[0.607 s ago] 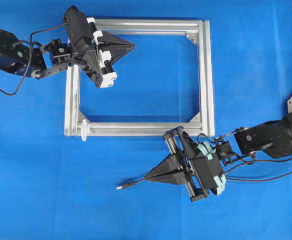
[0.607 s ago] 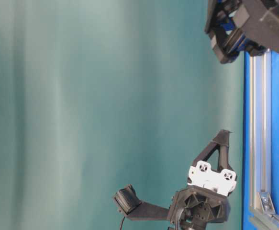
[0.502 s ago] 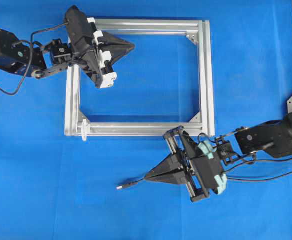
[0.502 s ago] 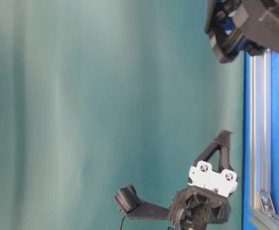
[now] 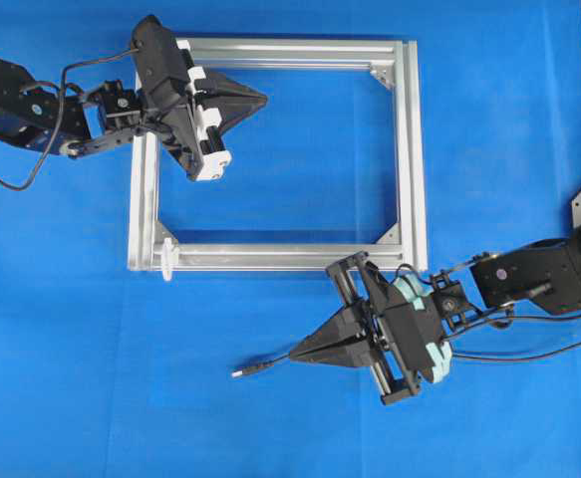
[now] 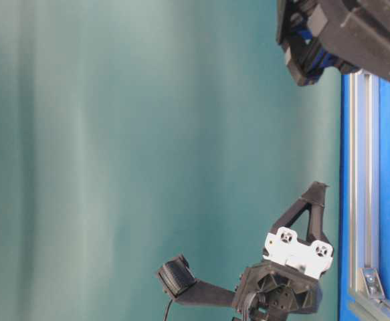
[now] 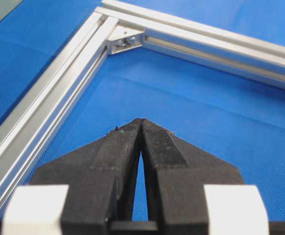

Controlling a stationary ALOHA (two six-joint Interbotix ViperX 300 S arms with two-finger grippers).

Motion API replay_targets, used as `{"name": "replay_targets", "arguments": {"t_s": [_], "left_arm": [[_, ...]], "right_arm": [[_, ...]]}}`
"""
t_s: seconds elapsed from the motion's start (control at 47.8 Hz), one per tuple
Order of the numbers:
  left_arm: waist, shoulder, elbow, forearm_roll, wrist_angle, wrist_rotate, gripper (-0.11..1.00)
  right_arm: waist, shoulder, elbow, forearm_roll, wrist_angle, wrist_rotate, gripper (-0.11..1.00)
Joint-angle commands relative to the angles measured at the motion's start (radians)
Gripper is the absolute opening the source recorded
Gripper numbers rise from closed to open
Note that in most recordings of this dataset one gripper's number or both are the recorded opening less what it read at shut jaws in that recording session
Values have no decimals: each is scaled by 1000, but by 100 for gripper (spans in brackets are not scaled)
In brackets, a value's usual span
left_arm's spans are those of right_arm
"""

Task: Insert the wire through the string loop located on the left side.
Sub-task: 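Open the right gripper above the black USB cable's plug end, then lower the right gripper and close it on the black cable behind the plug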

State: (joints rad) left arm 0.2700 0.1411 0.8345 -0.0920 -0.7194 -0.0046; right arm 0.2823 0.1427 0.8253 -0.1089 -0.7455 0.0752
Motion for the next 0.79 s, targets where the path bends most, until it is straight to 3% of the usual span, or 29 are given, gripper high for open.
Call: {"name": "replay_targets", "arguments": {"t_s": [0.0, 0.105, 0.356, 0.544, 0.774], "left_arm": [[-3, -29, -8, 2, -11, -2, 0], [-3, -29, -8, 3, -14, -2, 0], [-3, -29, -8, 3, -14, -2, 0], [-3, -29, -9, 3, -14, -2, 0], [-5, -29, -11, 3, -14, -2, 0]], "right_arm": [[3, -31, -12, 0, -3, 5, 0], [3, -29, -14, 2, -3, 14, 19], [3, -29, -20, 2, 25, 20, 90], [5, -17, -25, 5, 54, 25, 90], [12, 67, -51, 20, 64, 75, 91]]}}
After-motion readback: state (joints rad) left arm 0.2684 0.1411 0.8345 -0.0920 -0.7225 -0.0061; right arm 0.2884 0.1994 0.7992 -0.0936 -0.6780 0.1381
